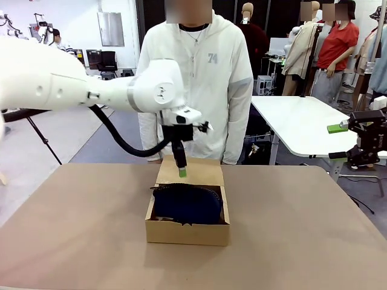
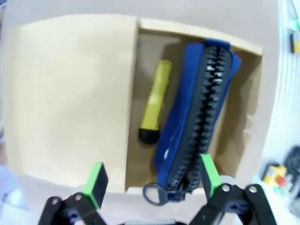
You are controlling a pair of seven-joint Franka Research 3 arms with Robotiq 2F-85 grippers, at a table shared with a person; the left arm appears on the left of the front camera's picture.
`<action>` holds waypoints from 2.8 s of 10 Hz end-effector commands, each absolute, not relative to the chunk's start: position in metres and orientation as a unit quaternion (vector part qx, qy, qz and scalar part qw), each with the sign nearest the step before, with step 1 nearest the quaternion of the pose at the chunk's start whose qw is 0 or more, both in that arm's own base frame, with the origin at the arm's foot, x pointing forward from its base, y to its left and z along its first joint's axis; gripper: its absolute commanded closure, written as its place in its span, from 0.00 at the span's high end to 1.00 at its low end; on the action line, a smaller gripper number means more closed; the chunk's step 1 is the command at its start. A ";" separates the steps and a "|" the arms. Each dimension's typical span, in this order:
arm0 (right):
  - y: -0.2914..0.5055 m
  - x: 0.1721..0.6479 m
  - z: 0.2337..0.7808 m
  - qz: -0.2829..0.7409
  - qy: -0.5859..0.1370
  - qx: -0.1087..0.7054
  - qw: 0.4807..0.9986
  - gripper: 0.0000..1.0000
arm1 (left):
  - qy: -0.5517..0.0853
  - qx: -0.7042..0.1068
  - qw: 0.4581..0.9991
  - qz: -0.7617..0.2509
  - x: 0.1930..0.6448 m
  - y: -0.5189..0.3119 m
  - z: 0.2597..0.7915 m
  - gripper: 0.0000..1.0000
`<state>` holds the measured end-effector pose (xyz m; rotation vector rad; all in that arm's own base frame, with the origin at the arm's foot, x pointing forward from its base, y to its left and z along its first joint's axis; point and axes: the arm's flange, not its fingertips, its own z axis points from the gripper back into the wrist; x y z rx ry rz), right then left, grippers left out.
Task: Pack the items into the box.
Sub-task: Pick up the item indicated by the person and place it inside the Mailer Box, then close the Mailer Box.
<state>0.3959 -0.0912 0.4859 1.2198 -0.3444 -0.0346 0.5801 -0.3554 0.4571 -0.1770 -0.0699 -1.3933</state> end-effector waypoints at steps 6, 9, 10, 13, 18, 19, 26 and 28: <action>-0.093 0.396 0.489 -0.009 -0.161 0.568 0.807 1.00 | -0.216 -0.266 0.925 -0.165 0.491 -0.109 0.532 1.00; -0.093 0.396 0.489 -0.009 -0.161 0.568 0.807 1.00 | -0.301 -0.509 0.797 0.124 0.438 -0.001 0.537 1.00; -0.093 0.396 0.489 -0.009 -0.161 0.568 0.807 1.00 | -0.357 -0.620 0.691 0.101 0.424 0.031 0.526 1.00; -0.093 0.396 0.489 -0.009 -0.161 0.568 0.807 1.00 | -0.223 -0.477 0.850 0.007 0.421 0.048 0.529 1.00; -0.093 0.396 0.489 -0.009 -0.161 0.568 0.807 1.00 | -0.223 -0.477 0.850 0.007 0.421 0.048 0.529 1.00; -0.093 0.396 0.489 -0.009 -0.161 0.568 0.807 1.00 | -0.223 -0.477 0.850 0.007 0.421 0.048 0.529 1.00; -0.093 0.396 0.489 -0.009 -0.161 0.568 0.807 1.00 | -0.223 -0.477 0.850 0.007 0.421 0.048 0.529 1.00; -0.093 0.396 0.489 -0.009 -0.161 0.568 0.807 1.00 | -0.223 -0.477 0.850 0.007 0.421 0.048 0.529 1.00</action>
